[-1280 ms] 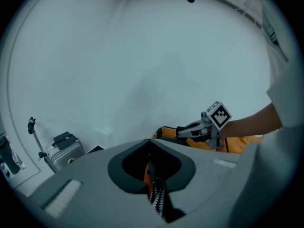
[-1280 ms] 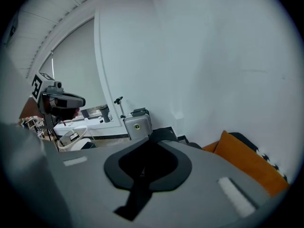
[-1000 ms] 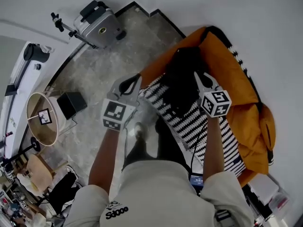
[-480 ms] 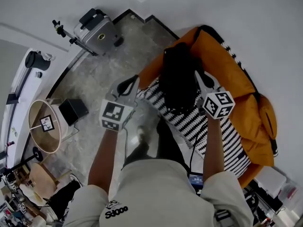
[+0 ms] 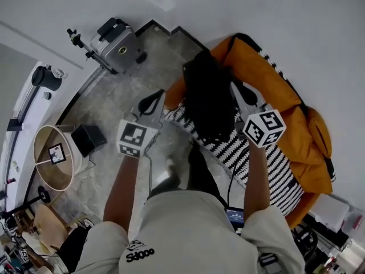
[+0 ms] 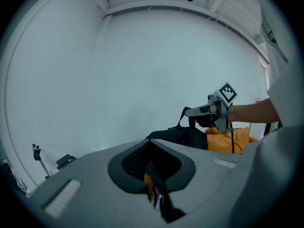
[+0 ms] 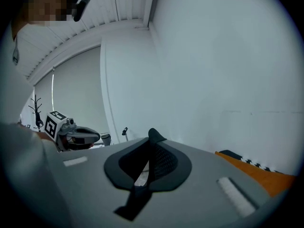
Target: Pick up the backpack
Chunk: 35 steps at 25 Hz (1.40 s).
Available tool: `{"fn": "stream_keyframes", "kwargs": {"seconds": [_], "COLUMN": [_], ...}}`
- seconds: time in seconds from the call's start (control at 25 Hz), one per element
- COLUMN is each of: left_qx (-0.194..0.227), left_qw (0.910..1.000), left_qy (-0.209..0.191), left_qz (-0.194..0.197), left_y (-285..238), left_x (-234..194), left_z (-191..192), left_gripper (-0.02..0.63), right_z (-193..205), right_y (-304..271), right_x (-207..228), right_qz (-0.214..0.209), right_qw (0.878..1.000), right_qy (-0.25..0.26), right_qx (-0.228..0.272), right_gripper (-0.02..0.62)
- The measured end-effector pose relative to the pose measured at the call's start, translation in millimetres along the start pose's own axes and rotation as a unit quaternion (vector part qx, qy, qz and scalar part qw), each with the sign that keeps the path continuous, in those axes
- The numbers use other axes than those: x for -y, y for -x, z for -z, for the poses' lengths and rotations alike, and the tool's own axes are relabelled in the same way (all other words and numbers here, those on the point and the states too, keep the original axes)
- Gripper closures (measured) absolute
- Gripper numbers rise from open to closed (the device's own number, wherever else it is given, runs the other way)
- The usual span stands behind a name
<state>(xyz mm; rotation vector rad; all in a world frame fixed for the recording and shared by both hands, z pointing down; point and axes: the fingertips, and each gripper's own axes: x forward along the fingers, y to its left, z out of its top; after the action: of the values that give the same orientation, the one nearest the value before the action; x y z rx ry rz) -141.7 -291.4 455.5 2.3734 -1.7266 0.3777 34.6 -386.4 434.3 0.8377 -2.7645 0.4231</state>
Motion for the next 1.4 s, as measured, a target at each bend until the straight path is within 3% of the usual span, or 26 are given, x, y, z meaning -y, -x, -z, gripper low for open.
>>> {"fn": "stream_keyframes", "kwargs": {"seconds": [0.36,0.68,1.4], "left_qx": [0.053,0.079,0.111], "left_qw": [0.9983,0.9956,0.9906], "left_qy": [-0.025,-0.050,-0.075], "left_qz": [0.003,-0.001,0.024], "left_y": [62,122,191], "left_x": [9,29,89], "left_z": [-37,-56,-75], "left_gripper": [0.595,0.596,0.595], "right_z": [-50,-70,-65], "right_y": [54,112,227], "right_x": [-70,-123,-190], "right_qz": [0.003,0.021,0.075], "right_qw": [0.997,0.994,0.989], "right_qy": [0.029,0.034,0.074], "right_qx": [0.067,0.098,0.101], "right_gripper": [0.591,0.591,0.591]}}
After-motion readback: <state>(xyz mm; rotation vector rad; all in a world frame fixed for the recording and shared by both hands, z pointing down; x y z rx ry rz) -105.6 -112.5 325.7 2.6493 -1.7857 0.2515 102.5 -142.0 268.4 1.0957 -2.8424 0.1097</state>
